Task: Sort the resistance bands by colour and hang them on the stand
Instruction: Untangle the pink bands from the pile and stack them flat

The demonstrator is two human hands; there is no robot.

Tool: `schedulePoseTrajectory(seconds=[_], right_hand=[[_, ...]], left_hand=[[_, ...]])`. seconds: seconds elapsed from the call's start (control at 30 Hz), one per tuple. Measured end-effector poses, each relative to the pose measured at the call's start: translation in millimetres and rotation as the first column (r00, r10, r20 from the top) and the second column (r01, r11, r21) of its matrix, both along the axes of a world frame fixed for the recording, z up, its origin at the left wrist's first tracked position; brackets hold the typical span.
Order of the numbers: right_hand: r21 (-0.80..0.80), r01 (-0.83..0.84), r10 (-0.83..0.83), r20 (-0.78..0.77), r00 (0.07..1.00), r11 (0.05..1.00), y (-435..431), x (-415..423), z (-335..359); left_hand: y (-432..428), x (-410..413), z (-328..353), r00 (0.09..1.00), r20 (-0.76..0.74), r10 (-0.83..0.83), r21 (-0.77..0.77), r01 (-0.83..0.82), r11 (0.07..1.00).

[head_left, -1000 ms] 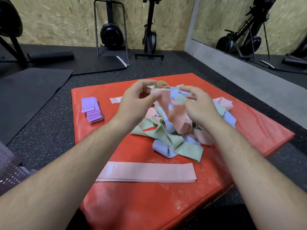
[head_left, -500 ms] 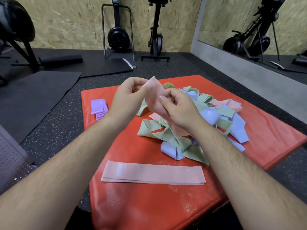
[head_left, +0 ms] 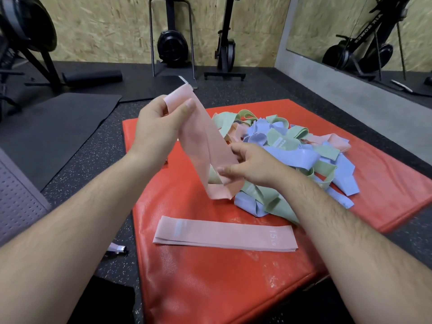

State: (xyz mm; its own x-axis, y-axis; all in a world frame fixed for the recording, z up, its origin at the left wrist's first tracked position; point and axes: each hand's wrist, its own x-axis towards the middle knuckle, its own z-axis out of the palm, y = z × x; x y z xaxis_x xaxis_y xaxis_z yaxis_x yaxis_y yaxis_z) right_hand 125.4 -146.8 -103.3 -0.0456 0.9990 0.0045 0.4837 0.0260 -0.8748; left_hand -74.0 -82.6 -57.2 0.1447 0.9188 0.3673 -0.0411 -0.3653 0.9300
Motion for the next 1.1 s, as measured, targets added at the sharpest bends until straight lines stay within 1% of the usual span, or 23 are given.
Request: schedulePoseTrajectory(seconds=[0.03, 0.07, 0.13, 0.17, 0.27, 0.33, 0.43, 0.5, 0.57, 0.63, 0.73, 0.87, 0.97, 1.03, 1.1], right_hand=[[-0.022, -0.005, 0.005, 0.000, 1.000, 1.000, 0, 2, -2], [-0.018, 0.007, -0.006, 0.041, 0.999, 1.000, 0, 4, -4], [0.024, 0.058, -0.061, 0.169, 0.984, 0.998, 1, 7, -8], [0.049, 0.095, -0.103, 0.204, 0.973, 0.994, 1, 7, -10], [0.143, 0.207, -0.237, 0.239, 0.942, 0.968, 1, 5, -10], [0.152, 0.218, -0.245, 0.189, 0.951, 0.964, -1, 1, -8], [0.200, 0.146, -0.149, -0.004, 0.989, 0.969, -2, -12, -2], [0.254, 0.106, -0.079, -0.113, 0.990, 0.961, -2, -22, 5], [0.265, 0.076, -0.025, -0.190, 0.982, 0.961, -1, -31, 9], [0.277, 0.082, -0.030, -0.187, 0.982, 0.957, 2, -41, 9], [0.288, 0.086, -0.050, -0.131, 0.990, 0.954, 7, -52, 1], [0.257, 0.016, 0.019, -0.135, 0.991, 0.966, 12, -53, -2], [0.165, -0.055, 0.075, -0.116, 0.990, 0.985, 10, -50, -2], [0.067, -0.102, 0.111, -0.158, 0.981, 0.993, 8, -45, -4], [0.001, -0.108, 0.107, -0.166, 0.980, 0.994, 5, -37, -5]], left_hand=[[0, -2, 0, 1.000, -0.001, 0.002, 0.001, -0.002, 1.000], [0, -3, 1, 1.000, -0.007, 0.005, 0.007, -0.005, 1.000], [0, -6, 1, 1.000, -0.023, 0.005, 0.025, -0.005, 1.000], [-1, -7, 1, 1.000, -0.029, 0.000, 0.037, 0.001, 0.999], [-4, -7, 2, 0.998, -0.059, -0.022, 0.088, 0.027, 0.996], [-7, -6, 1, 0.995, -0.101, -0.024, 0.125, 0.037, 0.992], [-9, -2, -1, 0.987, -0.161, -0.017, 0.171, 0.044, 0.984], [-10, 1, -2, 0.980, -0.200, -0.007, 0.207, 0.049, 0.977], [-11, 3, -1, 0.974, -0.225, 0.001, 0.219, 0.050, 0.974], [-12, 5, 0, 0.972, -0.236, 0.004, 0.222, 0.050, 0.974], [-13, 8, 0, 0.971, -0.240, 0.007, 0.221, 0.047, 0.974], [-11, 8, 0, 0.973, -0.226, 0.054, 0.252, 0.005, 0.968], [-6, 3, 1, 0.983, -0.146, 0.112, 0.223, -0.078, 0.972], [2, -3, -1, 0.988, -0.085, 0.128, 0.170, -0.112, 0.979], [11, -10, -5, 0.990, -0.046, 0.132, 0.103, -0.127, 0.987]])
